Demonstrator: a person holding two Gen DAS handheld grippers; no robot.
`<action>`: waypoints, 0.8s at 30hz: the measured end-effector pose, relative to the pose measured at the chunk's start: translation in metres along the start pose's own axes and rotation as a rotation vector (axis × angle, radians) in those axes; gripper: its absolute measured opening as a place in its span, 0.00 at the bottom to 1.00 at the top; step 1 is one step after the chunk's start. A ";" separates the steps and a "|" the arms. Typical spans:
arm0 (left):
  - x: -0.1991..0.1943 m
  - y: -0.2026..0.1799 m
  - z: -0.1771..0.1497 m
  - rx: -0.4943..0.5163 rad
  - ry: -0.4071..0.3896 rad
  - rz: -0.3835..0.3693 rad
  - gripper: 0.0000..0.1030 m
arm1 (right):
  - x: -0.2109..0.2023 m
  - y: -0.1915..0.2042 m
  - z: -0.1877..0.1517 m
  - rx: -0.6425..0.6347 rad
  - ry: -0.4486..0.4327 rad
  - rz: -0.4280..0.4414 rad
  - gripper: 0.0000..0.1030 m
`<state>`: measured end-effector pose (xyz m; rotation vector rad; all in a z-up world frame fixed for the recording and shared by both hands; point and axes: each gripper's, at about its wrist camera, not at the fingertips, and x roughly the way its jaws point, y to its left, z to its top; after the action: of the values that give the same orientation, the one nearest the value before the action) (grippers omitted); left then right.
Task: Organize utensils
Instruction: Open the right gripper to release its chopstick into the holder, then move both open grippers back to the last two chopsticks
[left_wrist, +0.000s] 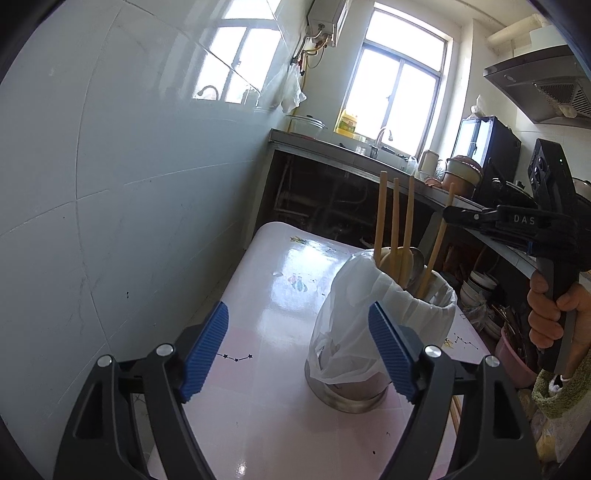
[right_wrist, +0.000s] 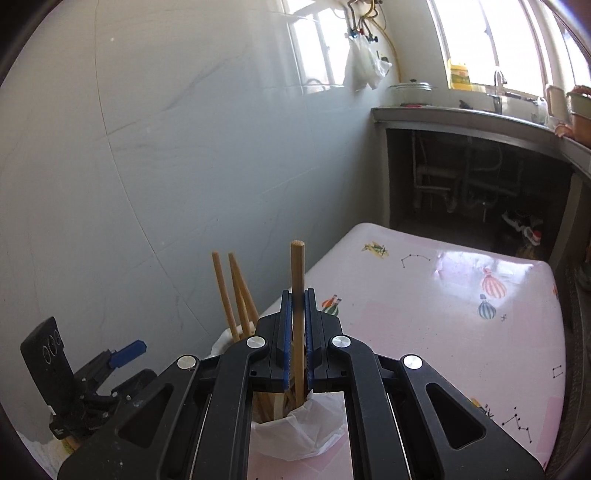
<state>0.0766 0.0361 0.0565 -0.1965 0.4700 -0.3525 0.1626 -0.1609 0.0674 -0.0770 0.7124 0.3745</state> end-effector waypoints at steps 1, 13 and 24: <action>0.000 -0.001 0.000 0.004 0.002 0.000 0.74 | 0.004 0.002 -0.003 -0.005 0.009 -0.003 0.05; -0.006 -0.036 -0.009 0.081 0.029 -0.008 0.77 | -0.019 -0.019 -0.022 0.111 0.032 0.055 0.23; 0.002 -0.095 -0.033 0.209 0.114 -0.122 0.80 | -0.090 -0.074 -0.090 0.314 -0.012 -0.013 0.72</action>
<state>0.0355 -0.0557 0.0518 -0.0018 0.5307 -0.5308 0.0708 -0.2755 0.0529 0.2174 0.7508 0.2468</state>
